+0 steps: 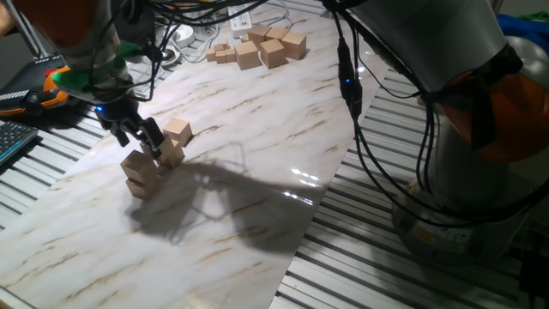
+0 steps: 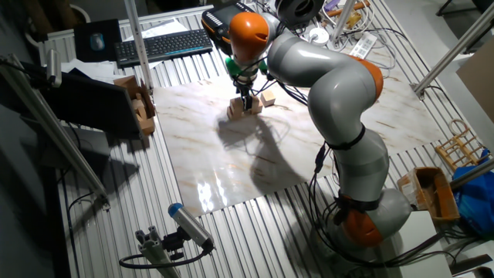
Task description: Stack the blocks into a pyramid shape
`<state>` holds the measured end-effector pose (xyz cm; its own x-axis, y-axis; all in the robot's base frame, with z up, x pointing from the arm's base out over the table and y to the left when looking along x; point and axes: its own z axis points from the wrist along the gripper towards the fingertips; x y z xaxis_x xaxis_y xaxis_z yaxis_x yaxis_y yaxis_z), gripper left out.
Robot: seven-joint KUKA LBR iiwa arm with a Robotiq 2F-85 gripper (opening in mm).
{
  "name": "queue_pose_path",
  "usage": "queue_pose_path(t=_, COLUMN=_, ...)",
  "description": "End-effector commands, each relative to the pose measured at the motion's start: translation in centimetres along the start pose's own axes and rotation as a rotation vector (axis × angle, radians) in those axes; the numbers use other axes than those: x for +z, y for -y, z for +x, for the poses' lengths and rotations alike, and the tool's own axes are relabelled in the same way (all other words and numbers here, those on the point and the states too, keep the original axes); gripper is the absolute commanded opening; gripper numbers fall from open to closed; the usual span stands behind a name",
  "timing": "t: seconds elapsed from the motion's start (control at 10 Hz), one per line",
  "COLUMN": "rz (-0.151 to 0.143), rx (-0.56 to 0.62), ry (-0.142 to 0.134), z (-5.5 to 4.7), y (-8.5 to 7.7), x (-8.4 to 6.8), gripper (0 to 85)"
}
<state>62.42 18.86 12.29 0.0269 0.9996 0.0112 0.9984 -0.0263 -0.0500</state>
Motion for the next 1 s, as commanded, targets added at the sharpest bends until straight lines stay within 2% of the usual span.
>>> queue_pose_path(t=0.0, rz=-0.006, rx=-0.009, ry=-0.003, z=0.03, y=0.02, x=0.06, gripper=85.0)
queue_pose_path(t=0.2, rz=-0.02, rx=-0.018, ry=0.008, z=0.1, y=0.02, x=0.06, gripper=85.0)
queue_pose_path(t=0.4, rz=-0.001, rx=-0.016, ry=0.008, z=0.03, y=-0.13, x=0.29, gripper=85.0)
queue_pose_path(t=0.5, rz=0.007, rx=0.013, ry=0.039, z=0.14, y=-0.12, x=0.43, gripper=85.0)
queue_pose_path(t=0.6, rz=0.017, rx=0.028, ry=0.056, z=0.22, y=-0.16, x=0.32, gripper=85.0)
queue_pose_path(t=0.7, rz=0.013, rx=0.034, ry=0.056, z=0.23, y=-0.29, x=0.39, gripper=68.0)
queue_pose_path(t=0.9, rz=0.009, rx=0.029, ry=0.027, z=0.29, y=-0.44, x=0.73, gripper=68.0)
